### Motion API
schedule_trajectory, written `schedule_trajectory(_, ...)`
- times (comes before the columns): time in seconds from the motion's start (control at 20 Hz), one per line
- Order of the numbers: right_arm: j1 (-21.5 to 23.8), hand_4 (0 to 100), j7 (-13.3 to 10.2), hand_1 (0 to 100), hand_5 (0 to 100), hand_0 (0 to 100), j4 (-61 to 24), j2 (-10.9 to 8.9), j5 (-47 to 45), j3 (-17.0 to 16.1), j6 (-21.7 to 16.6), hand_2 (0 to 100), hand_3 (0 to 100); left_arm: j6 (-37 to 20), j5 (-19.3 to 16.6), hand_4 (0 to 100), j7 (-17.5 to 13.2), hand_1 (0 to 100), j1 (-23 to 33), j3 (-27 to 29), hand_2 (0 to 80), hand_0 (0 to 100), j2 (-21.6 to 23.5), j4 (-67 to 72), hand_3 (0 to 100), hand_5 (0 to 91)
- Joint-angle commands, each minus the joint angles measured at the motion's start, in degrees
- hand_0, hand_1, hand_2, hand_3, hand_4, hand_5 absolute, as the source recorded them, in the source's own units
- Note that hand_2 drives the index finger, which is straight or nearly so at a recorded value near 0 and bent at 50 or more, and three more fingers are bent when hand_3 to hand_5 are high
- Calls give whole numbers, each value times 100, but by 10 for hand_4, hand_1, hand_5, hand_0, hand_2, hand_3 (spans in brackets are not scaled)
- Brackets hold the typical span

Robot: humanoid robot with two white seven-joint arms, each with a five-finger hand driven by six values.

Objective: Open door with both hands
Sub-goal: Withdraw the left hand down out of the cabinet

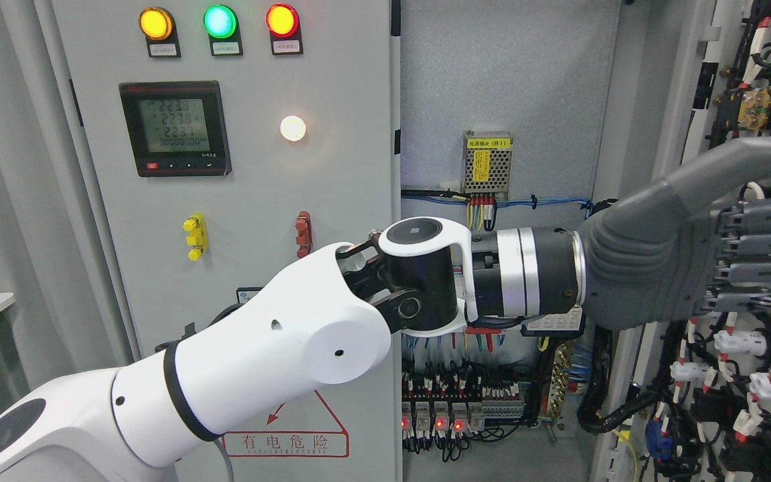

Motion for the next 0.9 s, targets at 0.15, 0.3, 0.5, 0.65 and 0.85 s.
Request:
schedule_trajectory(0.15,-123,0,-2,0,0,219,194,-27,0,26,0,0,0,-17,-1011,33,376,0,932,438,28,290,1179,-1251,29,0)
schedule_trajectory(0.3,-114,0,-2,0,0,219,194,-27,0,26,0,0,0,-34,-1320,33,393,0,1240,438,28,290,1258,-1375,29,0)
schedule_trajectory(0.5,-123,0,-2,0,0,219,194,-27,0,26,0,0,0,18,-2644,33,385,0,2125,455,28,290,1635,-1840,29,0)
schedule_trajectory(0.65,-123,0,-2,0,0,219,194,-27,0,26,0,0,0,53,-3165,33,385,0,3074,727,28,291,1794,-1955,29,0)
schedule_trajectory(0.85,-123,0,-2,0,0,219,194,-27,-9,35,0,0,0,115,-4105,32,332,0,4725,1315,28,291,2128,-1946,28,0)
